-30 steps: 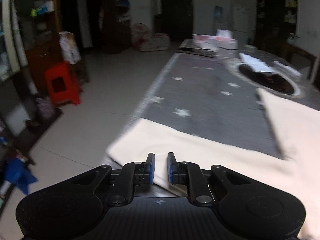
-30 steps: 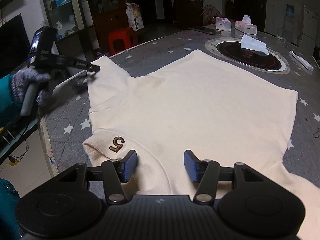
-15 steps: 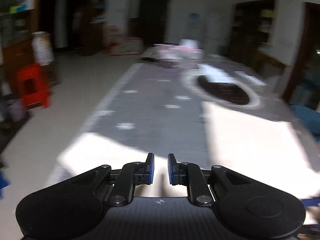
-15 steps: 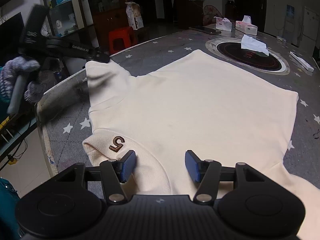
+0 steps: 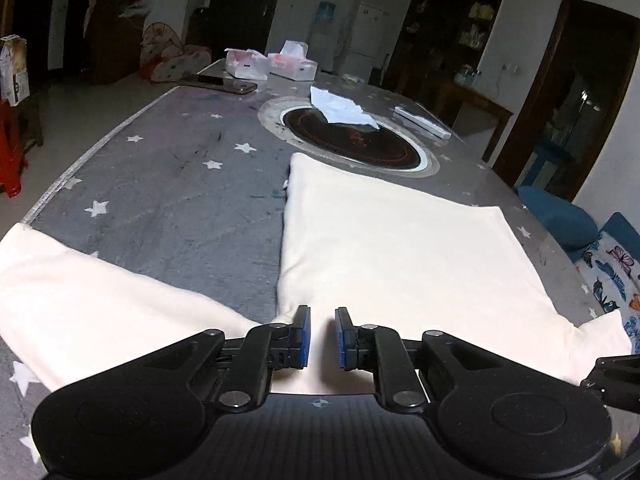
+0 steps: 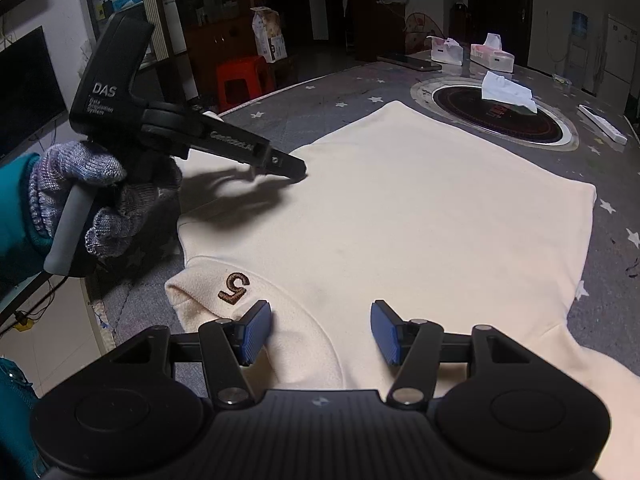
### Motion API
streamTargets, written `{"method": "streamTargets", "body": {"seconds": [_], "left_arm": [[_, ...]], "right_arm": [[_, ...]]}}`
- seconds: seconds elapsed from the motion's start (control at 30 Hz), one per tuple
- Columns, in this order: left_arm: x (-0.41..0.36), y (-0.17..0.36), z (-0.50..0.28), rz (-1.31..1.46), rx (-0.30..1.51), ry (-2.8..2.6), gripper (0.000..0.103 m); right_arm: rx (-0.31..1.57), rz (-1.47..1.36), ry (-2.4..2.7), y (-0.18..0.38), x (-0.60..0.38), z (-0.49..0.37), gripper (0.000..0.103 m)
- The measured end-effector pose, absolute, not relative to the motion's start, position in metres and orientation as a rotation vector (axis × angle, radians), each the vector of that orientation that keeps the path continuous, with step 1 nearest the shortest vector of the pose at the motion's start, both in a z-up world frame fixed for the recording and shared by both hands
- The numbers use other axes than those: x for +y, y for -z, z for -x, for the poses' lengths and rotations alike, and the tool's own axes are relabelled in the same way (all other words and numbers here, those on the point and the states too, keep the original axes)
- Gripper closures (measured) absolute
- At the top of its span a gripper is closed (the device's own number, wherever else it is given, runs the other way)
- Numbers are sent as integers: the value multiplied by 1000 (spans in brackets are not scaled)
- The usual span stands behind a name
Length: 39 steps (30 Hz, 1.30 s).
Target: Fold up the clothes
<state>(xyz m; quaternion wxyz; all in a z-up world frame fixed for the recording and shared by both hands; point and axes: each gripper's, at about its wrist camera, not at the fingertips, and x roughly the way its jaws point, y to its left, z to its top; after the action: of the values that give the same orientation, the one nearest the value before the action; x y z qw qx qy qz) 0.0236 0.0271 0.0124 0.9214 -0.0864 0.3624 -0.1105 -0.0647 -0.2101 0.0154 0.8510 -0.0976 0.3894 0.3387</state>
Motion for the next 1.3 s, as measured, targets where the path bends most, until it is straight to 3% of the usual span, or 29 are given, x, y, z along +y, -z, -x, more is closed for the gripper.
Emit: {"method": "streamTargets", "body": {"seconds": [0.53, 0.77, 1.3], "left_arm": [[13, -15, -32, 96, 742, 225, 88], [-19, -24, 9, 5, 711, 373, 88], [-58, -17, 47, -121, 710, 509, 85]], "right_arm": [[778, 214, -684, -29, -223, 79, 47], [811, 224, -664, -23, -230, 82, 68], [779, 98, -593, -31, -278, 105, 67]]}}
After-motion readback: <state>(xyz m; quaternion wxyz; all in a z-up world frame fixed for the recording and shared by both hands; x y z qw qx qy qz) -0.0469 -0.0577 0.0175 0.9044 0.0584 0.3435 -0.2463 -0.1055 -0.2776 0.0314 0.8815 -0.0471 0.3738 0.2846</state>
